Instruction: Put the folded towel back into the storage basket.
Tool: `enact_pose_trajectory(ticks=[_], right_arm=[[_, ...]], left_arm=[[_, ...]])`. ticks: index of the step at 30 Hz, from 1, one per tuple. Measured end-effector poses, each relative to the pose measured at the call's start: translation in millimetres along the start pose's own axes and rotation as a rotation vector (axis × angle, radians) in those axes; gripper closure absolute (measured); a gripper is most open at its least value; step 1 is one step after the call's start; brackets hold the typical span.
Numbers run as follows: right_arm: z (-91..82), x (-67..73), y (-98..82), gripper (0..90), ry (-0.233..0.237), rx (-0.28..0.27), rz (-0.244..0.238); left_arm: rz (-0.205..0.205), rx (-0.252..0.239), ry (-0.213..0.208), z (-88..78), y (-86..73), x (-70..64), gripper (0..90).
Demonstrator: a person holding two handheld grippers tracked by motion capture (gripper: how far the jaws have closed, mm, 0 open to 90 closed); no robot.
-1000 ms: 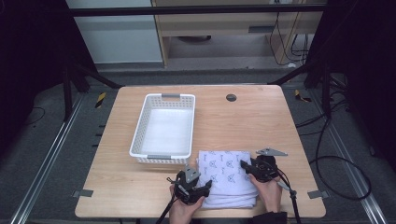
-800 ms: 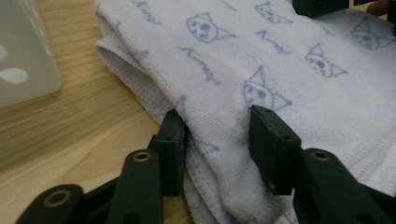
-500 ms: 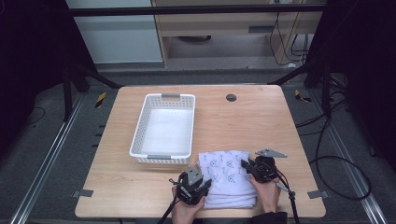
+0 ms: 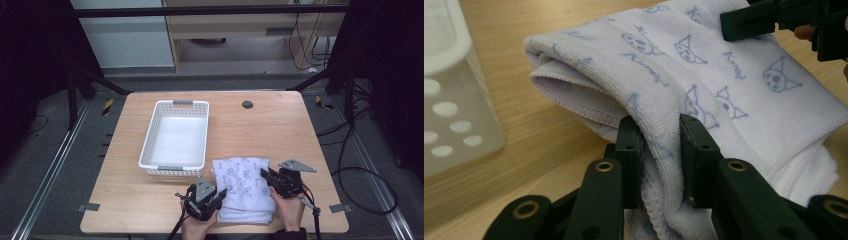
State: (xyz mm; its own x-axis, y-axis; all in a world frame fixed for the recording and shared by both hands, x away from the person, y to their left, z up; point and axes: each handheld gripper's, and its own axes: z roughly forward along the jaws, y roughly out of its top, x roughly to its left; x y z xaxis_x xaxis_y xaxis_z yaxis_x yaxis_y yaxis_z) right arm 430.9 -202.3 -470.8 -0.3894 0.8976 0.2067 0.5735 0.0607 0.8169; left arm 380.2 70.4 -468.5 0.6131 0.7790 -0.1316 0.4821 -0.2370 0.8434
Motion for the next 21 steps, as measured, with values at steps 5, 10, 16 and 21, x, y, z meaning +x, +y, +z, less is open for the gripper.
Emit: enact_pose_trajectory(ticks=[5,10,16,21], right_arm=[[-12.2,8.5,9.1,78.0,0.001,-0.04,-0.012],[-21.9,17.2,18.6,77.9,-0.007,-0.073,-0.037],[-26.5,20.9,23.9,77.9,-0.011,-0.1,-0.034],[-29.8,23.3,27.9,77.9,-0.017,-0.125,-0.041]], left_arm=[[0.006,-0.029,-0.004,-11.7,7.0,0.2,72.3],[0.014,-0.055,-0.001,-20.8,14.9,0.0,72.3],[0.03,-0.069,0.005,-25.9,22.7,-2.2,72.3],[0.031,-0.081,0.008,-29.1,26.9,-2.7,72.3]])
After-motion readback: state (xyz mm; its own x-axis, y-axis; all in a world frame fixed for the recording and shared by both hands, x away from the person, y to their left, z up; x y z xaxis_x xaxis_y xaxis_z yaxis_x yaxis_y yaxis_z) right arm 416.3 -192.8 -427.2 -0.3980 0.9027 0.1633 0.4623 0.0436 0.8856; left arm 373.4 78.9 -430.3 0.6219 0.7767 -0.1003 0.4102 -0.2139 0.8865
